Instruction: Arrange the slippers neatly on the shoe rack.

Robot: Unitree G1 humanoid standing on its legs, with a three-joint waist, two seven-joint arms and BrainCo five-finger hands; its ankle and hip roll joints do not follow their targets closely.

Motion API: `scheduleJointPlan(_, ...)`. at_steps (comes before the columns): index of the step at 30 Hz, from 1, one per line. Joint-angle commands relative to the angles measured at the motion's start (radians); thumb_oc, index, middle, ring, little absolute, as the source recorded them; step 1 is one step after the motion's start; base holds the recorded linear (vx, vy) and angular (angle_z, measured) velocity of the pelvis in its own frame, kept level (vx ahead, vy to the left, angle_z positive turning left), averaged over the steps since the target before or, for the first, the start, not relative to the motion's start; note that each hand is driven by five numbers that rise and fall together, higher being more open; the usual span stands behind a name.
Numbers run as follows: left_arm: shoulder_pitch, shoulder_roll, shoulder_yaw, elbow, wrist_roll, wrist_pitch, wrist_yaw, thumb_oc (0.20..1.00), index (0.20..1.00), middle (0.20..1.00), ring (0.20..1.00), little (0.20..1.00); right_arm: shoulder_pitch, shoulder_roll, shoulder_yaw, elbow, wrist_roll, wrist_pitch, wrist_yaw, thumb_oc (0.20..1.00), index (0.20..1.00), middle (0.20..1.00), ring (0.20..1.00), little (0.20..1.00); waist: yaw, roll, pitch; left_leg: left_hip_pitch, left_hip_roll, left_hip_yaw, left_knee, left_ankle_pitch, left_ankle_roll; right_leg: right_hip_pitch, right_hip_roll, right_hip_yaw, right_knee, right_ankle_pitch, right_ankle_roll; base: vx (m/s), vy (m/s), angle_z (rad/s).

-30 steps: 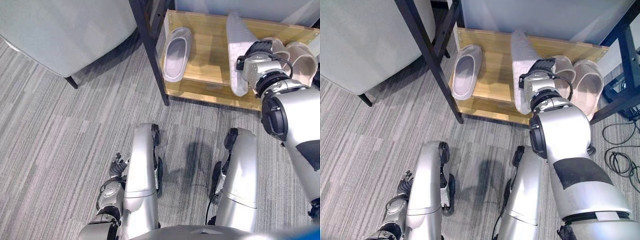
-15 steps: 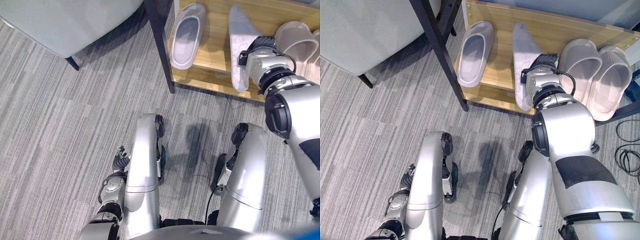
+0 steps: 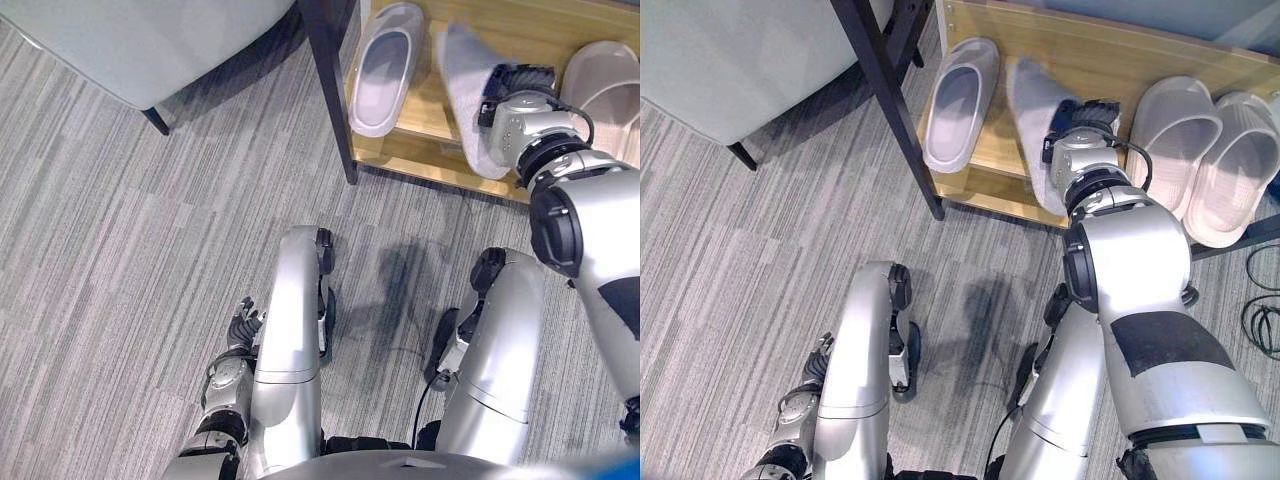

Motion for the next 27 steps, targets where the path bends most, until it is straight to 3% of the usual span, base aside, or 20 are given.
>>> scheduleJointPlan(1, 0.017, -0.105, -0.097, -0.049, 0.008, -0.021, 0.003, 1.0, 1.0, 1.0, 1.0, 1.0, -0.138, -0.011, 0.02, -0.002, 0.053, -0.078, -0.018, 1.0, 1.0, 1.0, 1.0, 1.0, 0.023, 0.024, -0.02, -0.051, 0.021, -0.102, 0.06, -0.017, 0.01, 0.002, -0.008, 0.097, -0.051, 0.21, -0.056, 0.0, 0.0, 0.0)
scheduleJointPlan(10, 0.007, -0.083, -0.104, 0.056, 0.04, -0.037, 0.006, 1.0, 1.0, 1.0, 1.0, 1.0, -0.131, 0.001, -0.099, -0.08, 0.162, -0.154, -0.036, 1.0, 1.0, 1.0, 1.0, 1.0, 0.025, 0.027, -0.018, -0.051, 0.016, -0.095, 0.057, -0.015, 0.015, 0.002, -0.003, 0.114, -0.05, 0.217, -0.051, -0.01, 0.005, 0.01)
scheduleJointPlan(20, -0.039, -0.089, -0.136, 0.146, 0.106, -0.074, 0.067, 1.0, 1.0, 1.0, 1.0, 1.0, -0.078, 0.022, -0.09, -0.096, 0.112, -0.11, 0.045, 1.0, 1.0, 1.0, 1.0, 1.0, -0.014, 0.014, -0.008, -0.051, 0.023, -0.103, 0.06, -0.002, 0.01, 0.002, 0.016, 0.115, -0.046, 0.225, -0.054, -0.02, 0.003, 0.0)
scheduleJointPlan(27, -0.081, -0.097, -0.134, 0.254, 0.125, -0.091, 0.075, 1.0, 1.0, 1.0, 1.0, 1.0, -0.029, 0.099, -0.136, -0.149, 0.105, -0.109, 0.094, 1.0, 1.0, 1.0, 1.0, 1.0, -0.031, -0.002, -0.037, -0.051, 0.028, -0.107, 0.059, 0.003, 0.003, 0.002, 0.026, 0.118, -0.044, 0.232, -0.05, 0.0, 0.0, 0.0)
